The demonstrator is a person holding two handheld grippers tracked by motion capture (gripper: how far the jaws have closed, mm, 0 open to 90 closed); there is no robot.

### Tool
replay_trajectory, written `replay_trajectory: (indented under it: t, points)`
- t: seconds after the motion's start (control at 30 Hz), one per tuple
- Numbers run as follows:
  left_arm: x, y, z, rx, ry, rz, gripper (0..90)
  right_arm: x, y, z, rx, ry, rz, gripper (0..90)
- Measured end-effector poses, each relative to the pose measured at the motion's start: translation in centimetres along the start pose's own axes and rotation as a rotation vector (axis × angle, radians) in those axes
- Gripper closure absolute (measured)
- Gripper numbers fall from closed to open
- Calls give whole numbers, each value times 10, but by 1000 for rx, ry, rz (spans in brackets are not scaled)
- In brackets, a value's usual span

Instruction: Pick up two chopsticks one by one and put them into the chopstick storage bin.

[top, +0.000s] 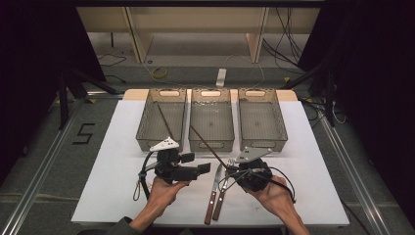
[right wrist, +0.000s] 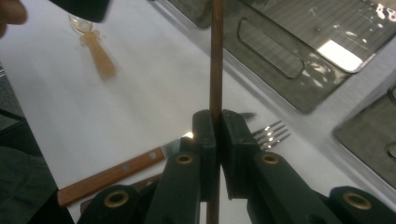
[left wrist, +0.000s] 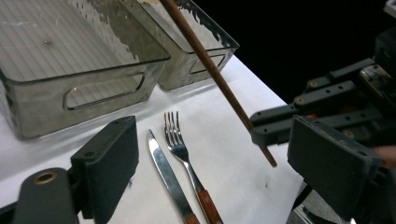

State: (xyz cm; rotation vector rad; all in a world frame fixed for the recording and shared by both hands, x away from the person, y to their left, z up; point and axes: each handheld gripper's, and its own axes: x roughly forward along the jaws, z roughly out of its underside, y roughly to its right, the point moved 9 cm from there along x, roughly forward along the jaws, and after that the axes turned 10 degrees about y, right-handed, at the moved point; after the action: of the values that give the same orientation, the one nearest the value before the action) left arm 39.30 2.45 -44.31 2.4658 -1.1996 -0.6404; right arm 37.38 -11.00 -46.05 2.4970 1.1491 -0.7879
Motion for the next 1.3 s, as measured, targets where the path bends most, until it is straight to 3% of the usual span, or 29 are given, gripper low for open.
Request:
replay_trajectory:
  t: [0.17,0.4,0.57,0.9,1.07,1.27,1.3]
  points:
    - [5,6,-4,-11,21,26,200,2,-9,-5,-16,30,-19,852]
    - [5,6,-9,-55,59,33,403,5,-18,-8,-27,56,-43,852]
    - [5,7,-9,-75,52,59,558,6,-21,-10,-33,63,-46,852]
    - [6,10,-8,-103,39,112,770,5,-24,-12,-41,83,-62,851]
    - [6,12,-9,-142,40,161,821,5,-25,-13,-44,91,-65,851]
    - [3,13,-12,-128,35,177,846,5,-24,-13,-38,115,-71,830]
    - [2,13,-13,-118,35,178,847,5,-24,-13,-31,122,-73,776]
